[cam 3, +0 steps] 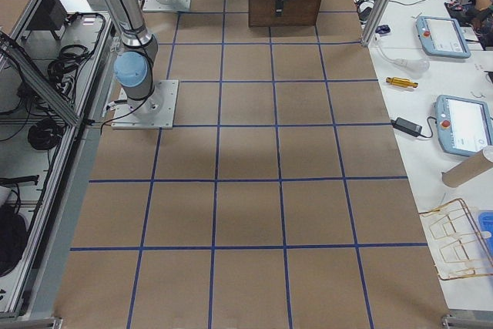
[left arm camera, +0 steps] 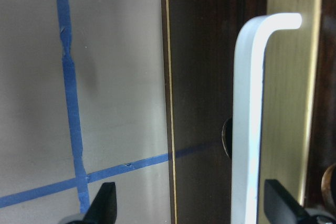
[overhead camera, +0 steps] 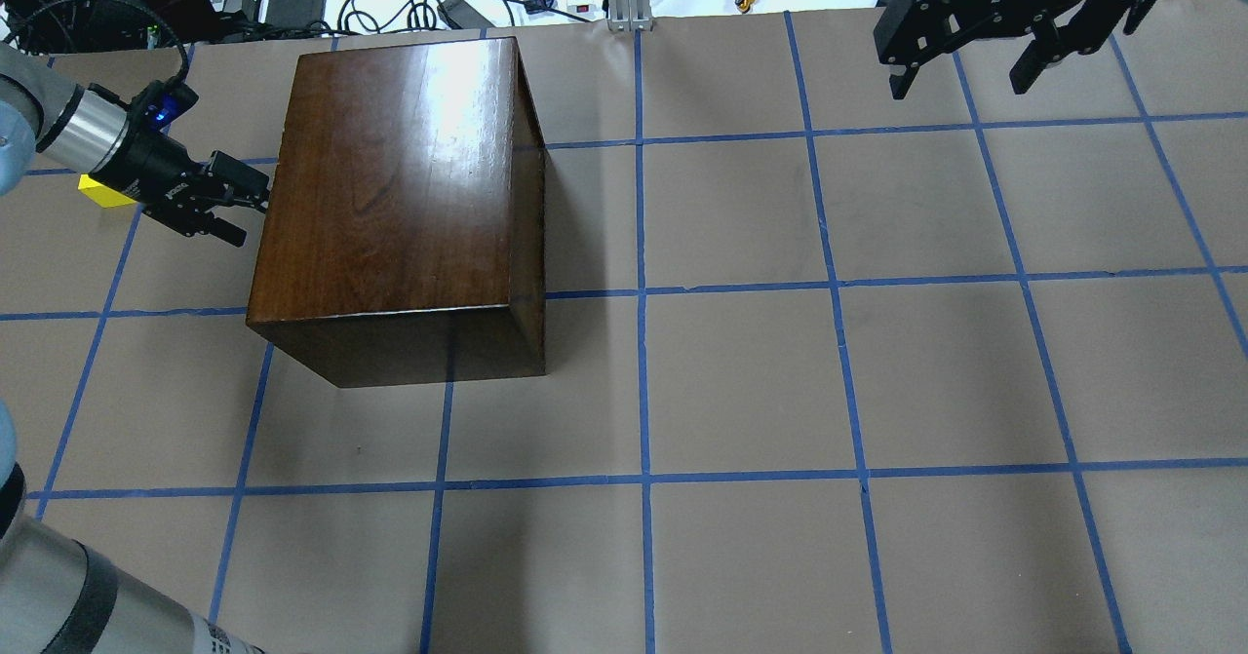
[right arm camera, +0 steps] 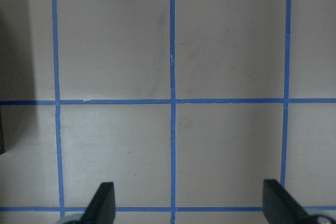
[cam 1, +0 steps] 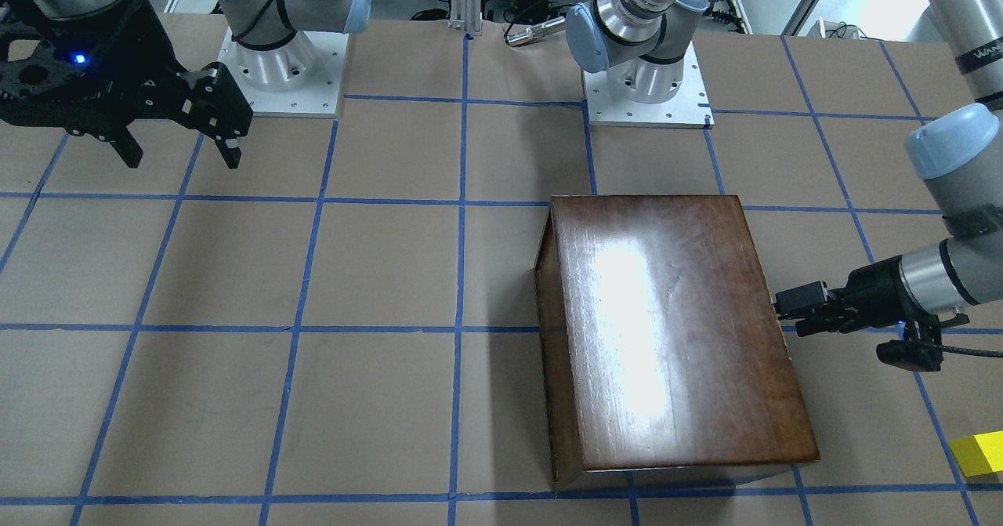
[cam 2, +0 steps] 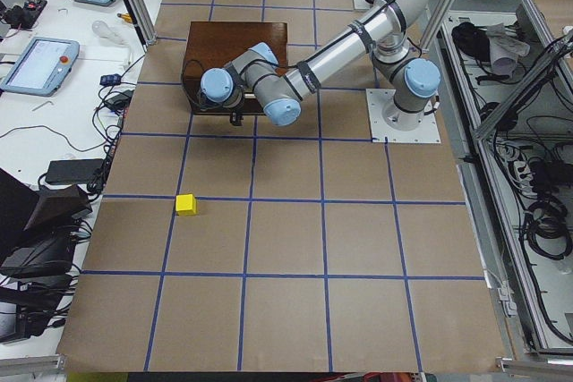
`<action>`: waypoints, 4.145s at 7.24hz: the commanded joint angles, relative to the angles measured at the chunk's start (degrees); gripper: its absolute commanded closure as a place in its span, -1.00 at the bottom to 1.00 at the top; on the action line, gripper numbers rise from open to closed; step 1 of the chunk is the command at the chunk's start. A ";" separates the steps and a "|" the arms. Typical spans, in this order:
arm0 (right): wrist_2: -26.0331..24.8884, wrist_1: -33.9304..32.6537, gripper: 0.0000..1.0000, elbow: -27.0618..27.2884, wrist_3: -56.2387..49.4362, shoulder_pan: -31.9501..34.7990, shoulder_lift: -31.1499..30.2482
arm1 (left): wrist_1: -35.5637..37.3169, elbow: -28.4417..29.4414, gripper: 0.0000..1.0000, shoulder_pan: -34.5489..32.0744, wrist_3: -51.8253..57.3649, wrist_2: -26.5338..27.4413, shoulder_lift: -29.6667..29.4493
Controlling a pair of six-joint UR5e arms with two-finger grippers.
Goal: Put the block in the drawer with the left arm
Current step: 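Hook the left gripper onto the white drawer handle, then pull the drawer open away from the cabinet with the left gripper, then release the handle and move the left gripper toward the yellow cube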
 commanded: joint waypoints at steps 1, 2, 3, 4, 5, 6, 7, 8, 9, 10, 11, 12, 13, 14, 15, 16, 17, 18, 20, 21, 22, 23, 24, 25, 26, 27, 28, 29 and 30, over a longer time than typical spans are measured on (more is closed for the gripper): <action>-0.01 0.00 -1.00 0.00 0.00 0.00 -0.01 | 0.93 -0.07 -0.96 0.04 -0.04 0.17 -0.75; 0.08 0.00 -1.00 0.00 0.00 0.00 0.07 | 0.93 0.11 -0.96 0.04 0.05 0.17 -0.67; 0.08 0.00 -1.00 0.00 0.00 0.00 -0.01 | 1.11 0.11 -0.97 0.04 0.05 0.96 -0.67; 0.08 0.00 -1.00 0.00 0.00 0.00 0.07 | 2.94 0.54 -0.97 0.04 -0.04 4.79 -0.67; -0.01 0.00 -1.00 0.00 0.00 0.00 0.07 | 2.96 0.63 -0.96 0.04 0.05 5.27 -0.49; -0.01 0.00 -1.00 0.00 0.00 -0.08 0.07 | 3.13 0.55 -0.96 0.04 0.05 5.36 -0.49; -0.01 0.00 -1.00 0.00 0.00 0.00 -0.01 | 3.13 0.81 -0.97 0.21 0.31 5.62 -0.32; -0.01 0.00 -1.00 0.00 0.00 -0.08 0.07 | 3.05 0.81 -0.97 0.65 0.57 5.62 -0.05; 0.08 0.00 -1.00 0.00 0.00 0.00 0.07 | 3.04 0.64 -0.97 0.74 0.66 5.62 -0.05; 0.08 0.00 -1.00 0.00 0.00 0.00 -0.01 | 3.04 0.72 -0.97 0.83 0.75 5.71 -0.05; 0.08 0.00 -1.00 0.00 0.00 0.00 0.07 | 3.13 0.64 -0.97 1.96 1.27 6.06 -0.14; 0.08 0.00 -1.00 0.00 0.00 0.00 0.07 | 3.13 0.72 -0.97 2.93 2.15 6.06 -0.14; -0.01 0.00 -1.00 0.00 0.00 -0.08 -0.01 | 3.05 0.81 -0.97 3.29 2.16 6.15 -0.14; 0.08 0.00 -1.00 0.00 0.00 -0.08 0.07 | 3.04 0.81 -0.97 3.38 2.42 6.15 -0.14; 0.08 0.00 -1.00 0.00 0.00 0.00 -0.01 | 3.04 0.81 -0.97 4.60 3.03 6.15 -0.14; -0.01 0.00 -1.00 0.00 0.00 0.00 0.07 | 3.04 0.72 -0.97 5.74 3.91 6.15 -0.40; -0.01 0.00 -1.00 0.00 0.00 0.00 0.07 | 3.13 0.90 -0.97 5.93 3.92 6.24 -0.49; -0.01 0.00 -1.00 0.00 0.00 -0.08 0.07 | 3.04 0.81 -0.98 6.10 4.00 6.24 -0.49; -0.01 0.00 -1.00 0.00 0.00 0.00 0.07 | 3.04 0.72 -0.98 7.94 4.27 6.15 -0.66; -0.01 0.00 -1.00 0.00 0.00 0.00 0.07 | 2.96 0.72 -0.98 7.95 4.27 6.06 -0.67; 0.08 0.00 -1.00 0.00 0.00 0.00 0.07 | 2.70 0.72 -0.98 8.21 4.27 5.80 -0.67; 0.08 0.00 -1.00 0.00 0.00 0.00 0.07 | 2.52 0.72 -0.98 8.30 4.27 5.80 -0.67; -0.01 0.00 -1.00 0.00 0.00 0.00 0.07 | 2.34 0.81 -0.98 8.30 4.27 5.71 -0.49; -0.01 0.00 -1.00 0.00 0.00 0.00 0.07 | 2.25 0.81 -0.98 8.65 4.35 5.71 -0.32; 0.08 0.00 -1.00 0.00 0.00 0.00 0.07 | 2.25 0.81 -0.98 10.05 4.79 5.71 -0.31; 0.08 0.00 -1.00 0.00 0.00 -0.08 0.07 | 2.25 0.81 -0.98 10.15 5.06 5.71 -0.31; 0.08 0.00 -1.00 0.00 0.00 0.00 0.07 | 2.25 0.90 -0.99 10.41 5.06 5.71 -0.31; -0.01 0.00 -1.00 0.00 0.00 0.00 -0.01 | 2.25 0.90 -0.99 10.50 5.15 5.80 -0.23; 0.08 0.00 -1.00 0.00 0.00 0.00 0.07 | 2.25 0.99 -1.00 10.59 5.06 5.80 -0.05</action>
